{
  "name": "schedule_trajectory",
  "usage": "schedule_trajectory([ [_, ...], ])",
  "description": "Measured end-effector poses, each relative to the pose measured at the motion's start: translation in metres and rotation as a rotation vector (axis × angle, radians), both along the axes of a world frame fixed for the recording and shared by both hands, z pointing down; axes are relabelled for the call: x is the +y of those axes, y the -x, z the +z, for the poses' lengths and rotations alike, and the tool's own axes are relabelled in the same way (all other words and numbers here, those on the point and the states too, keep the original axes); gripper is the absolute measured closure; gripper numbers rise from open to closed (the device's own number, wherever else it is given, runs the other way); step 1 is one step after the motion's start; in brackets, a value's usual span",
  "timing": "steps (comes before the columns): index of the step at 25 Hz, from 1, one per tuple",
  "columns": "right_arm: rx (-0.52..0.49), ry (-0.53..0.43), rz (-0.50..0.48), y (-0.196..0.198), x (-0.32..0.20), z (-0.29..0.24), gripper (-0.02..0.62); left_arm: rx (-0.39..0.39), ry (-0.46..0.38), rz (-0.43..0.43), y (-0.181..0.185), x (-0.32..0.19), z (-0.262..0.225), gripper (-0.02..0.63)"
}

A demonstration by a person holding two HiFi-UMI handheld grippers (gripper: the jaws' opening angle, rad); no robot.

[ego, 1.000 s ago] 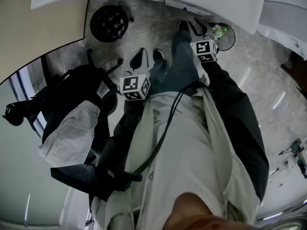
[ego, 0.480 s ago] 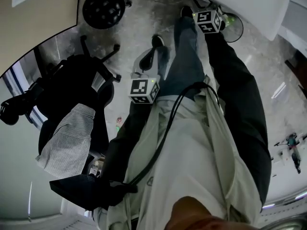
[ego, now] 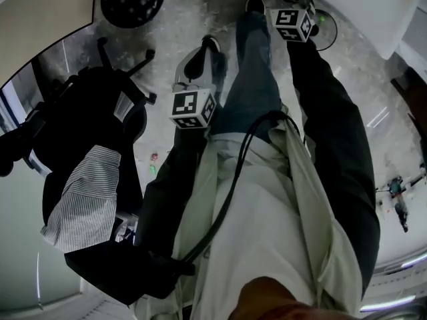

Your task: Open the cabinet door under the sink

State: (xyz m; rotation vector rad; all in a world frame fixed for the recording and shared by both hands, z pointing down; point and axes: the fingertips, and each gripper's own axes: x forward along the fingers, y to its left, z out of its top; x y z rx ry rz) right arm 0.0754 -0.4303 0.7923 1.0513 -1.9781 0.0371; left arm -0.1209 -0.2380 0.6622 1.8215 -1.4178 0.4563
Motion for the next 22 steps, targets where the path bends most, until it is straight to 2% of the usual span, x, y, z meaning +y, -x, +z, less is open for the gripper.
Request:
schedule_trajectory([
  [5,-0.01,0.039,0.005,0.008,0.03,-0.001,0.528,0.028,-0.017,0.039,-0.02,-0.002,-0.006,0.598],
  [10,-0.007,0.063,-0.016,0.017,0.075,0.001,0.537,0.025,-0.032,0.079,-0.025,-0.002,-0.013,0.598],
  [19,0.011,0.068,0.006,0.036,0.15,0.002,0.538,0.053,-0.081,0.081,0.0,0.019,-0.017,0.598],
  [22,-0.001,0.073,0.051,0.04,0.17,0.002,0.537,0.057,-0.084,0.106,0.011,0.039,-0.017,0.598],
])
